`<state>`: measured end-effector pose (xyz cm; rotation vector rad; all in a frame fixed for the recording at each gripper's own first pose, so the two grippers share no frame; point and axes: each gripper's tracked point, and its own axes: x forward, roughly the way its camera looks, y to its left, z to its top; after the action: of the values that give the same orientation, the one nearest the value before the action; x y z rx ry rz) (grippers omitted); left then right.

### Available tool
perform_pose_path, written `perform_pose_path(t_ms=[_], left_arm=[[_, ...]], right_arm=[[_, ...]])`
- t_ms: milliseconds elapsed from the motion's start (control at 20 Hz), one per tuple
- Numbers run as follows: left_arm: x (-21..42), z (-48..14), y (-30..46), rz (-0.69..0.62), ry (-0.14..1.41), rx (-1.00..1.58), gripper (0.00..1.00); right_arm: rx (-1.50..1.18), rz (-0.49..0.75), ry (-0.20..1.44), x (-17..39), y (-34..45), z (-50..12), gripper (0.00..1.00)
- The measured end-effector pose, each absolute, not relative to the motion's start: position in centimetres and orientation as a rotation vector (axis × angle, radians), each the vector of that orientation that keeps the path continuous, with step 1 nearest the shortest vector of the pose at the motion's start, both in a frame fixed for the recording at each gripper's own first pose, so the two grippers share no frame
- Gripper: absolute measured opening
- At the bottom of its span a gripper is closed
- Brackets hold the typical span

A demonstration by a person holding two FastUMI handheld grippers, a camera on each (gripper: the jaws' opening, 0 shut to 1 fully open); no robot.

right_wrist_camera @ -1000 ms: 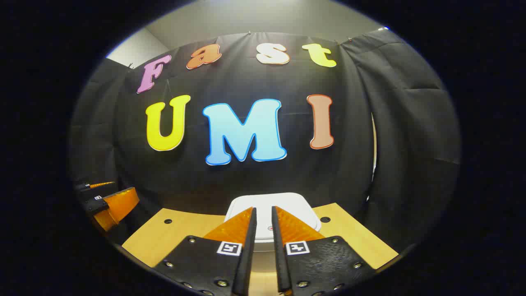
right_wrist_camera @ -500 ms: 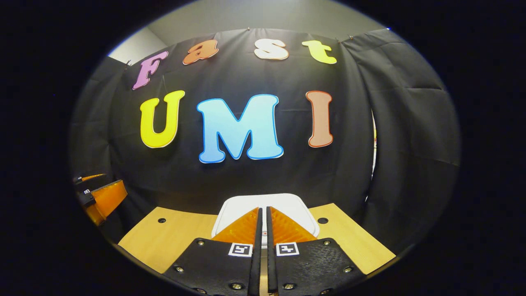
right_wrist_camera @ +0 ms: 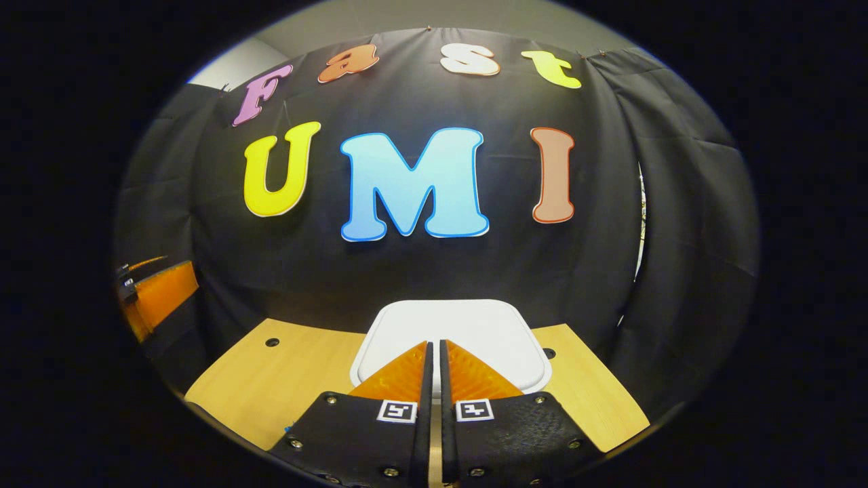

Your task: Press the lid of the desktop garbage bin to open it, pick up the crumpled paper on the desktop and throw it into the bin, then pick up the pop can on the desktop and drop it into the bin, and finally close the garbage bin lid.

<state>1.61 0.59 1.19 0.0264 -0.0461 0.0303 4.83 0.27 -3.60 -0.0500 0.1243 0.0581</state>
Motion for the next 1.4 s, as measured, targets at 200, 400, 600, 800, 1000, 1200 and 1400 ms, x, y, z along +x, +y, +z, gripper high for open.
perform_pose_path(t_ms=[200, 400, 600, 800, 1000, 1200, 1400], left_arm=[[1.7, 1.0, 0.6, 0.033, -0.039, 0.027, 0.99], [1.6, 0.5, 0.9, 0.042, -0.021, 0.013, 0.99], [1.6, 0.0, 1.3, 0.06, -0.005, 0.003, 0.97], [1.7, -0.2, 1.4, 0.07, 0.001, 0.002, 0.97], [1.9, -0.3, 1.5, 0.077, 0.0, 0.002, 0.99], [2.2, -0.5, 1.6, 0.078, 0.007, -0.001, 0.99], [2.4, -0.8, 1.7, 0.079, 0.015, -0.01, 0.99]], right_arm=[[-0.046, 0.058, 0.145, 5.9, 0.2, -4.3, 0.07], [-0.018, 0.054, 0.17, 6.6, -0.1, -5.1, 0.07], [-0.016, 0.048, 0.19, 6.9, -0.4, -5.9, 0.07], [-0.007, 0.052, 0.21, 7.1, -0.2, -6.6, 0.07], [-0.009, 0.061, 0.222, 7.3, -0.2, -7.0, 0.07], [-0.012, 0.069, 0.222, 7.4, -0.1, -7.3, 0.07], [0.026, 0.081, 0.21, 7.3, -0.2, -7.5, 0.07]])
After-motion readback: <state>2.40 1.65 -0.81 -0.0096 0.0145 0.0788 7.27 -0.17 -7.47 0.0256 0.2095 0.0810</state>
